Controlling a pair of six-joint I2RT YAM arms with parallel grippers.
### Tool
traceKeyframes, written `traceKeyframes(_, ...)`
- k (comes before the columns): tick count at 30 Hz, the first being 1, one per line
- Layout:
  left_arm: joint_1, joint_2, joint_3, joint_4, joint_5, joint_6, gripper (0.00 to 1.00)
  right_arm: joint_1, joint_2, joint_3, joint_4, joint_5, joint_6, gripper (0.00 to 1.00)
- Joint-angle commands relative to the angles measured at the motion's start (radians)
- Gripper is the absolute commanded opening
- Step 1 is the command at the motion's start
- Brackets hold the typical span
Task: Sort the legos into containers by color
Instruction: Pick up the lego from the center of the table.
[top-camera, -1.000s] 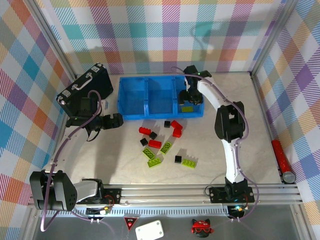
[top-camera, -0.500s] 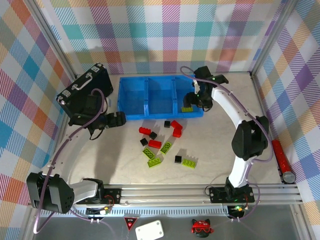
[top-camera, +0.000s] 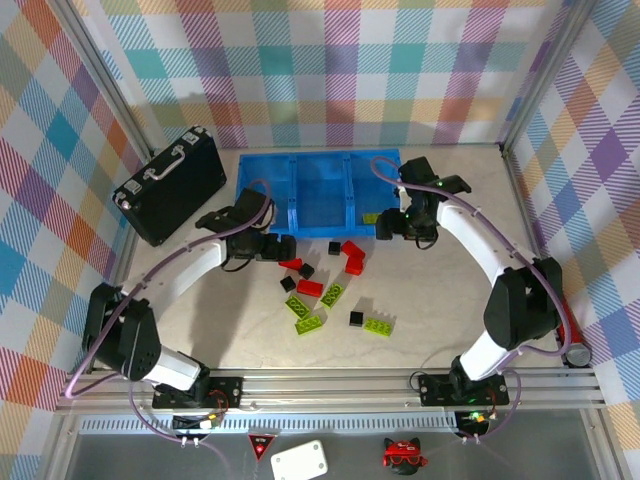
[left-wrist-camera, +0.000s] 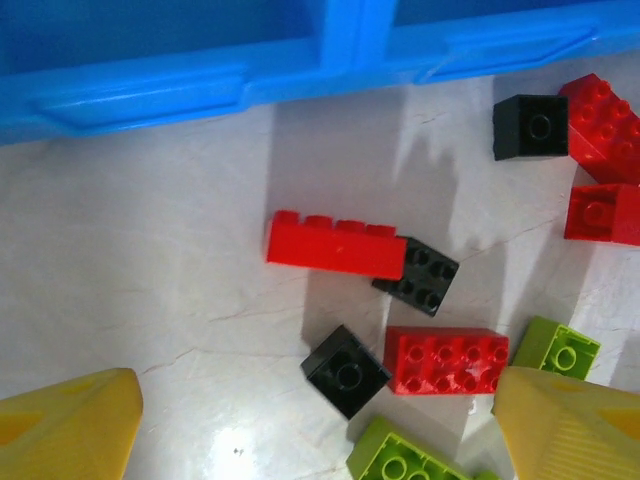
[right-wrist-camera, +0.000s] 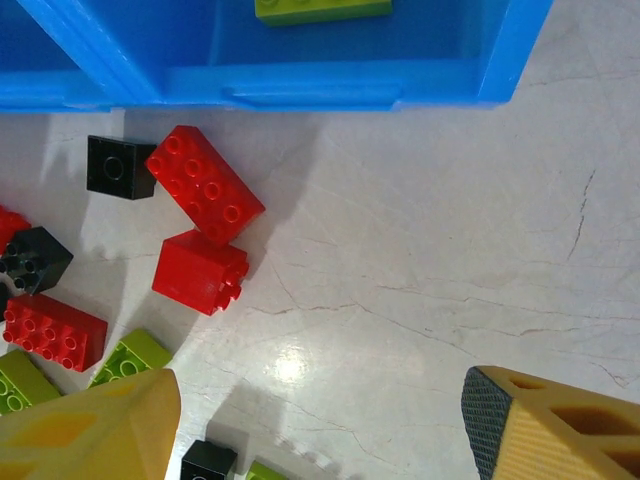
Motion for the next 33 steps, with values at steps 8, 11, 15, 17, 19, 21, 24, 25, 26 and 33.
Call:
traceKeyframes(8,-0.021,0.236,0.155,-0.029,0.053,0.112,0.89,0.007,-0.044,-0.022,-0.001,0.001,-0.008,0.76)
traceKeyframes(11,-0.025,0.287,0.172,-0.03,0.049,0.128,0.87,0.007,-0.055,-0.028,-0.003,0.004,-0.007,0.76)
traceKeyframes(15,-0.025,0.343,0.191,-0.029,0.049,0.153,0.85,0.007,-0.061,-0.04,-0.007,0.016,-0.007,0.76)
traceKeyframes(17,-0.026,0.366,0.202,-0.036,0.044,0.164,0.84,0.007,-0.063,-0.043,-0.012,0.018,-0.005,0.76)
traceKeyframes(19,-0.026,0.376,0.203,-0.038,0.037,0.174,0.84,0.007,-0.067,-0.044,-0.014,0.02,-0.006,0.76)
traceKeyframes(21,-0.026,0.383,0.2,-0.038,0.033,0.187,0.83,0.007,-0.072,-0.047,-0.014,0.022,-0.004,0.76)
traceKeyframes(24,-0.028,0.398,0.205,-0.04,0.028,0.197,0.83,0.007,-0.076,-0.05,-0.014,0.023,-0.001,0.76)
traceKeyframes(25,-0.028,0.403,0.207,-0.041,0.031,0.199,0.82,0.007,-0.076,-0.052,-0.015,0.023,-0.002,0.76)
traceKeyframes(26,-0.028,0.407,0.21,-0.041,0.034,0.199,0.82,0.007,-0.077,-0.052,-0.016,0.022,-0.001,0.76)
traceKeyframes(33,-0.03,0.42,0.207,-0.041,0.029,0.201,0.82,0.007,-0.087,-0.055,-0.019,0.02,-0.001,0.76)
